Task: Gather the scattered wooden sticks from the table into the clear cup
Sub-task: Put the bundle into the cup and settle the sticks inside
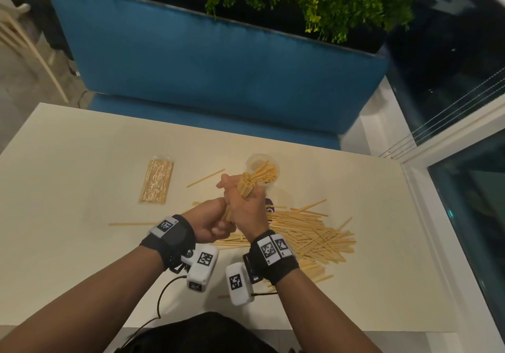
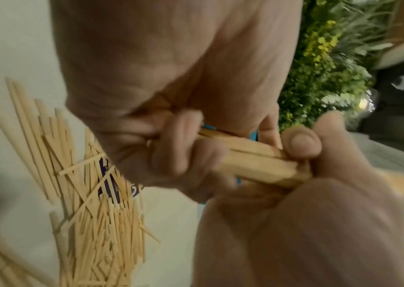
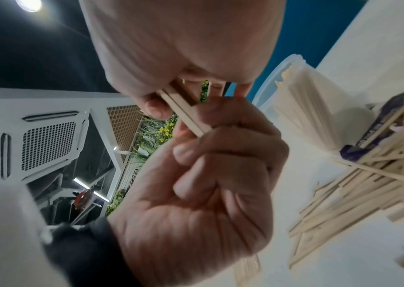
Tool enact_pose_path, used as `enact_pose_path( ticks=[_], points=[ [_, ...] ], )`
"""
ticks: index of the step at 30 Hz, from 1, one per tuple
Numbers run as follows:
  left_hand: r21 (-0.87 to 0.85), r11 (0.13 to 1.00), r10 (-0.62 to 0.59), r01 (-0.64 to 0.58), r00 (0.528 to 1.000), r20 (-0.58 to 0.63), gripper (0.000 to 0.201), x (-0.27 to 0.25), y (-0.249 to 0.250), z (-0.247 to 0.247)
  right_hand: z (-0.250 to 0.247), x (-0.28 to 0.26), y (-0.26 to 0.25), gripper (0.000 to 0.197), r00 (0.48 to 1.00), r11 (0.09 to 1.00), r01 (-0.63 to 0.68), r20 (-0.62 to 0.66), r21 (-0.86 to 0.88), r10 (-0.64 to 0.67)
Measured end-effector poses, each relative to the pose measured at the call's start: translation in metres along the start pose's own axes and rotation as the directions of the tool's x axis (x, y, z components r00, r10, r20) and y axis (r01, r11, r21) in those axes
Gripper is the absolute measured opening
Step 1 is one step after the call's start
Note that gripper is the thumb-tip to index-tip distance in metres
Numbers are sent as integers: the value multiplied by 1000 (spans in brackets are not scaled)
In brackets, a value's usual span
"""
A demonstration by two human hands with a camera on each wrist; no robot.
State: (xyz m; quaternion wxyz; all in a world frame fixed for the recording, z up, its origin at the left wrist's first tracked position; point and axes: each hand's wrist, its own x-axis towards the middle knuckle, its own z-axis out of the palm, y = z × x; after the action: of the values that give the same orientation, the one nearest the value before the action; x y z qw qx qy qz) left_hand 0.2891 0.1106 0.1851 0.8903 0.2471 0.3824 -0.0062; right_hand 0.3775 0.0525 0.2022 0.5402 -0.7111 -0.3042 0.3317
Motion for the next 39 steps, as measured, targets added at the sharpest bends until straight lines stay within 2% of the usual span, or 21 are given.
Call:
enact_pose_path(
  ticks=[4,5,7,9,10,11,13,16,20,22,24,26,28,31,35,39],
  points=[
    [4,997,80,-80,991,-103,37,6,-4,-8,-4,1,-3,31,999,998,-45,21,-41,46],
    [7,996,94,-94,991,-97,37,6,-4,-9,-6,0,-6,31,1000,998,-7,13,-60,8],
    [37,993,111,-108,990,-88,38,3,-1,-8,-12,-2,-11,52,991,983,120,-46,-136,-127],
    [86,989,128,-118,984,-125,41,4,0,-10,-19,-4,-15,67,942,925,285,-108,-251,-319],
    [106,987,140,-124,978,-152,43,5,1,-11,-22,-6,-16,61,899,870,381,-92,-312,-427],
    [121,983,155,-135,972,-176,43,7,2,-13,-24,-8,-17,48,859,804,466,-29,-370,-511],
    [162,975,187,-153,957,-220,43,11,3,-17,-24,-12,-15,15,812,666,550,136,-504,-568],
    [173,971,205,-165,947,-247,40,12,1,-22,-21,-17,-15,17,828,586,533,236,-610,-508],
    [132,969,238,-207,924,-299,30,12,-1,-25,-26,-21,-32,19,908,646,419,276,-638,-316],
    [132,962,269,-238,903,-335,26,14,-2,-26,-31,-19,-36,21,953,698,304,218,-649,-212],
    [129,960,281,-250,887,-367,24,15,-2,-28,-33,-12,-36,20,990,788,136,113,-600,-84],
    [120,961,275,-248,883,-380,23,14,-3,-29,-34,-7,-33,17,999,863,1,41,-506,23],
    [99,968,250,-230,901,-355,22,11,-5,-31,-36,-4,-29,13,997,901,-63,8,-430,74],
    [13,980,191,-196,930,-313,22,12,-9,-36,-36,-5,-25,10,994,926,-103,-21,-363,103],
    [-108,984,105,-141,953,-285,23,15,-13,-40,-27,-12,-20,11,996,919,-83,5,-385,92],
    [-107,978,137,-180,936,-324,25,18,-13,-48,-14,-20,-14,14,996,898,22,84,-440,16]
  ],
)
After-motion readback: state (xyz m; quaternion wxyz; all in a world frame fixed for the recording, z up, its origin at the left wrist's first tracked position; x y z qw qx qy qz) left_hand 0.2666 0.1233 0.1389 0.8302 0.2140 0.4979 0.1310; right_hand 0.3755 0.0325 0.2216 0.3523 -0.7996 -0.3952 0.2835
